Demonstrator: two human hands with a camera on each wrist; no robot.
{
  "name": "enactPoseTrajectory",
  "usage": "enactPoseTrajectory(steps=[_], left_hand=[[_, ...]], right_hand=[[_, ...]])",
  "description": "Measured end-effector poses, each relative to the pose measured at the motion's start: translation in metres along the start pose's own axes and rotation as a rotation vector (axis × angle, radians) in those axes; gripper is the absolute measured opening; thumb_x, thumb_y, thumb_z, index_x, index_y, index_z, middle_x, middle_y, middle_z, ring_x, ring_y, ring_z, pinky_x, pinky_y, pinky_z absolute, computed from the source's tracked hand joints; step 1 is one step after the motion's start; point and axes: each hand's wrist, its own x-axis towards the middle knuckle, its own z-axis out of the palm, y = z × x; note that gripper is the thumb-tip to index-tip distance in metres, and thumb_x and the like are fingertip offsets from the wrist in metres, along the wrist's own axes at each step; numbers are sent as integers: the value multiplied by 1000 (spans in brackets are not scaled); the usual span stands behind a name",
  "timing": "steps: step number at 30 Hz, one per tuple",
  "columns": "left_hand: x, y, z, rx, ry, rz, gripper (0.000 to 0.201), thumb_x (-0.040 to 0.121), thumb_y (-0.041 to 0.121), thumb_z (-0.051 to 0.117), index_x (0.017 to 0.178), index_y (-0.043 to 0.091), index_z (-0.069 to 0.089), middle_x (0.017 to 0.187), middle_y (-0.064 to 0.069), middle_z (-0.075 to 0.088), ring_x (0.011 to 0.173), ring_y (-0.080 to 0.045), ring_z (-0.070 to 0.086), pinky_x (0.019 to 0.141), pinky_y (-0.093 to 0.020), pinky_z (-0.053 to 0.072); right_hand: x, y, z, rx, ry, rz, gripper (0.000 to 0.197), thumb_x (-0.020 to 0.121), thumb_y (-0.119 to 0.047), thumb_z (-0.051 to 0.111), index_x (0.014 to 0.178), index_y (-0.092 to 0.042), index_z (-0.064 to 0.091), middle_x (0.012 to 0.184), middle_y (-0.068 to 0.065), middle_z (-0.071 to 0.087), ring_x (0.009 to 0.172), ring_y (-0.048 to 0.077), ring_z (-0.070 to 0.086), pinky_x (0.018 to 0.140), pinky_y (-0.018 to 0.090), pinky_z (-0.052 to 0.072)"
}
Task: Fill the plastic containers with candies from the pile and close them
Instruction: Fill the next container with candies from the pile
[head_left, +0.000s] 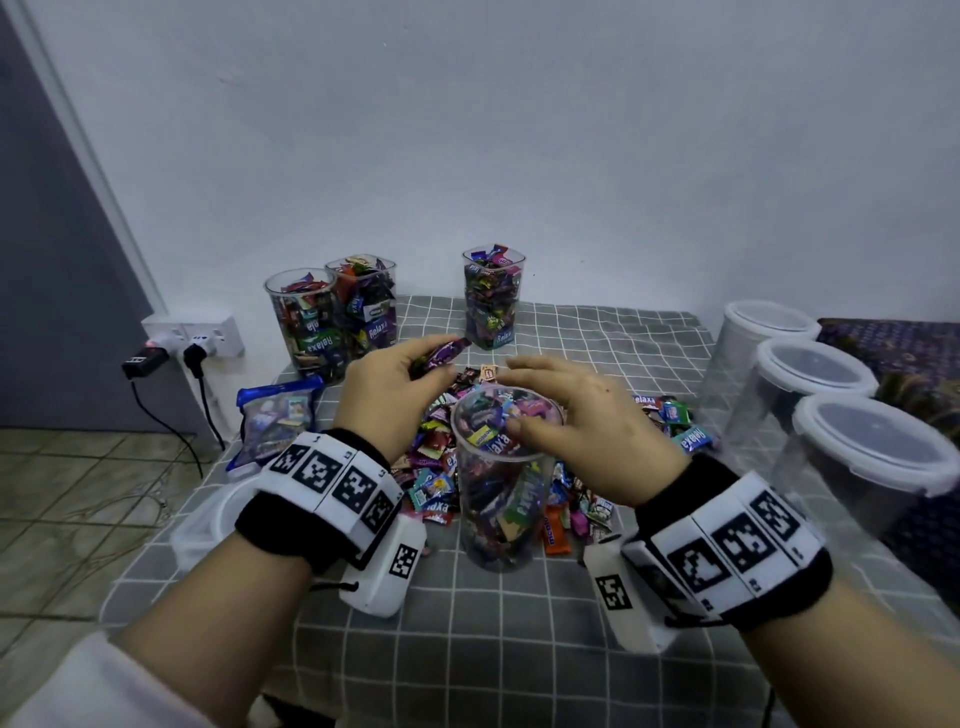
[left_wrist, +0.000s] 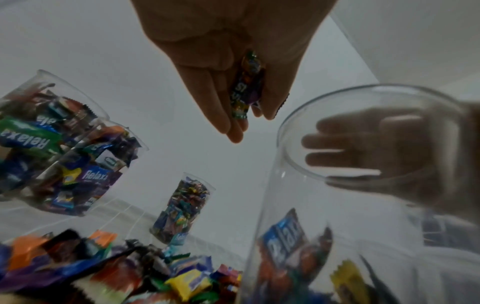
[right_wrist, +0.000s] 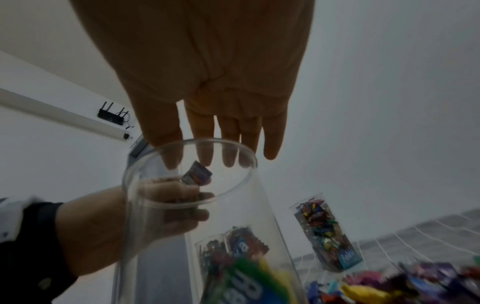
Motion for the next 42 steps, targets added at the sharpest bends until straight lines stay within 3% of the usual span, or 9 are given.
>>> enactPoseTrajectory(steps=[3,7,17,23,25,28,32,37,42], left_hand=[[0,11,-3,-27,-70,7,28,82,16,70,109,21,70,93,9,69,92,-8,65,91,-35,51],[-2,28,-4,39,-226,77,28,81,20,70,110,24,69,97,6,71,92,-5,65,89,-31,52],[-13,45,1,255,-387,219,47,67,57,54,109,40,68,94,10,73,89,-4,66,80,-35,52],[-12,48,0,254,-451,194,34,77,40,65,111,39,66,95,10,72,90,-5,65,84,-35,52],[-13,49,0,215,-450,196,29,81,34,68,109,37,68,92,17,69,91,-2,65,86,-34,52],[-10,44,-1,58,-354,161,21,81,31,68,100,40,68,92,10,72,88,-3,66,87,-34,53],[-2,35,-17,185,-275,68,22,91,21,57,99,40,66,77,12,67,72,-10,64,70,-27,52],[12,6,-20,819,-584,-126,45,89,25,57,131,38,48,126,-4,58,106,-22,57,83,-32,47],[17,-36,4,1059,-919,-164,100,73,37,76,149,29,13,152,-6,24,134,-27,33,103,-37,38]], right_hand=[[-6,9,4,203,-34,128,72,80,-29,71,143,-20,36,142,-6,39,131,7,35,111,27,28],[-13,22,19,527,-162,227,103,69,-19,81,148,-26,15,132,-18,40,119,-5,44,100,9,35],[-14,39,35,561,-60,221,85,65,-21,85,133,-24,34,128,-7,54,118,3,52,99,21,41],[-12,40,35,609,-82,203,95,67,-15,84,141,-22,26,132,-5,52,119,1,51,100,17,41],[-10,42,36,562,-138,212,118,60,-29,84,149,-26,7,141,-3,45,127,9,47,107,33,39],[-9,46,22,451,-267,249,122,66,-21,78,147,-34,-12,143,-7,39,129,11,43,107,33,39],[-8,65,-2,183,-393,295,111,65,-29,73,148,-40,0,149,-1,35,130,15,40,109,37,36],[-1,84,4,-321,-579,372,116,73,-28,76,149,-28,-12,156,7,14,139,25,26,111,39,32],[9,89,22,-604,-733,391,132,64,-45,81,147,-27,-20,158,4,-10,145,28,1,115,49,21]])
